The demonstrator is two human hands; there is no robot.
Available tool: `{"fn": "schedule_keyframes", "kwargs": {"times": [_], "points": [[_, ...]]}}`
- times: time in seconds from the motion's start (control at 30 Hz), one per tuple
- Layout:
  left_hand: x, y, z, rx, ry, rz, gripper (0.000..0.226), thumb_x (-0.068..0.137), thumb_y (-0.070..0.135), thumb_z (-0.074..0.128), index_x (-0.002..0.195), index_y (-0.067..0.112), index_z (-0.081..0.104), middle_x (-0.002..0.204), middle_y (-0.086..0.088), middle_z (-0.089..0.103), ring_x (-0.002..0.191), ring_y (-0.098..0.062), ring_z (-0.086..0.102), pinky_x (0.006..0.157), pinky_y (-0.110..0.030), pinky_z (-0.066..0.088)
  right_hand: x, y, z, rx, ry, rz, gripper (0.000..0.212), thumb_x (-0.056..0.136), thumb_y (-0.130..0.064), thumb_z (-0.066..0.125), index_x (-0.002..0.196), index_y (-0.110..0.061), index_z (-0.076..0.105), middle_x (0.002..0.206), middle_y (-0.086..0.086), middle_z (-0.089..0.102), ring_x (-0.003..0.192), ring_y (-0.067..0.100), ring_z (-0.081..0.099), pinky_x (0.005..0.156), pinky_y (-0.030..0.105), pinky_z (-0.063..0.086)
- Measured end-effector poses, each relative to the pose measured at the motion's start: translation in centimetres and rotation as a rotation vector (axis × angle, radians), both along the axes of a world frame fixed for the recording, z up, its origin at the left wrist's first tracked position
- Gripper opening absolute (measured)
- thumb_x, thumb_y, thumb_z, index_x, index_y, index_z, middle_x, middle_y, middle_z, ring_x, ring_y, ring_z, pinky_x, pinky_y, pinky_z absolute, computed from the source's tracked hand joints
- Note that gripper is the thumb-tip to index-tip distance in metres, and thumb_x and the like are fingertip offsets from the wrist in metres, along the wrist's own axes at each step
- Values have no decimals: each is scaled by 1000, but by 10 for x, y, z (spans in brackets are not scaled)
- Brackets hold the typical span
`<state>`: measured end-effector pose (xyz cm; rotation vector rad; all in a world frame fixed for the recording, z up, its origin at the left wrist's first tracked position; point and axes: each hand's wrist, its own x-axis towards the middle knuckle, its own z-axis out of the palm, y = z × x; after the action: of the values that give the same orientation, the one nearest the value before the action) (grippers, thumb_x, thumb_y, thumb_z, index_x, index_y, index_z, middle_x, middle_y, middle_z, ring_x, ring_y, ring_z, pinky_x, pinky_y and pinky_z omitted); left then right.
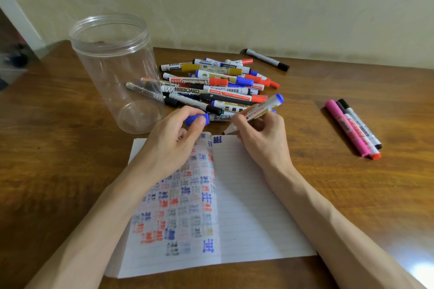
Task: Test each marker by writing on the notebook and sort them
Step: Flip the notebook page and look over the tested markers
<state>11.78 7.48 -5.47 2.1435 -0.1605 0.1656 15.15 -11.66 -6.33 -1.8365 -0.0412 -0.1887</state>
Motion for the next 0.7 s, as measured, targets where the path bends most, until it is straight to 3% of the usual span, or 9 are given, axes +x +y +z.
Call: {"fn": "schedule_keyframes", "kwargs": {"times": [0.07, 0.13, 0.2, 0.3, 0.47, 0.7], "points": [[-1, 0, 4, -46, -22, -34, 26, 109, 28, 45, 130, 24, 61, 78, 8, 60, 71, -9, 64, 64, -13, 48, -1, -3, 4, 146, 32, -18, 16, 95, -13, 70, 79, -12, 70, 61, -8, 67, 55, 4, 59, 54, 21, 45], [-2, 1, 7, -58, -67, -51, 27, 107, 21, 50, 132, 22, 62, 80, 9, 61, 72, -11, 65, 65, -13, 50, -1, -6, 7, 241, 56, -1, 11, 96, -14, 70, 86, -10, 72, 64, -1, 66, 57, 11, 58, 54, 25, 47], [-1, 2, 8, -77, -70, -53, 28, 104, 18, 57, 131, 22, 63, 86, 12, 64, 71, -12, 68, 63, -15, 51, -1, -8, 9, 309, 82, 27, 8, 96, -16, 70, 88, -15, 71, 66, 3, 66, 58, 14, 58, 54, 25, 46], [0, 3, 7, -104, -53, -38, 27, 100, 20, 62, 127, 22, 66, 78, 9, 68, 65, -8, 67, 61, -15, 51, 0, -12, 10, 395, 100, 72, 10, 95, -16, 70, 85, -18, 69, 68, 6, 65, 58, 15, 56, 53, 26, 43], [-1, 2, 6, -109, -42, -40, 26, 98, 20, 64, 124, 22, 68, 77, 12, 70, 64, -7, 67, 60, -14, 50, 2, -15, 8, 404, 114, 155, 13, 89, -29, 74, 88, -17, 70, 69, 7, 67, 60, 17, 57, 56, 27, 44], [-4, 0, 8, -158, -39, -64, 23, 98, 19, 65, 121, 21, 68, 81, 12, 72, 69, -9, 69, 62, -17, 53, -2, -15, 7, 383, 72, 262, 12, 97, -27, 76, 95, -16, 73, 77, 8, 72, 64, 20, 62, 57, 26, 46]]}}
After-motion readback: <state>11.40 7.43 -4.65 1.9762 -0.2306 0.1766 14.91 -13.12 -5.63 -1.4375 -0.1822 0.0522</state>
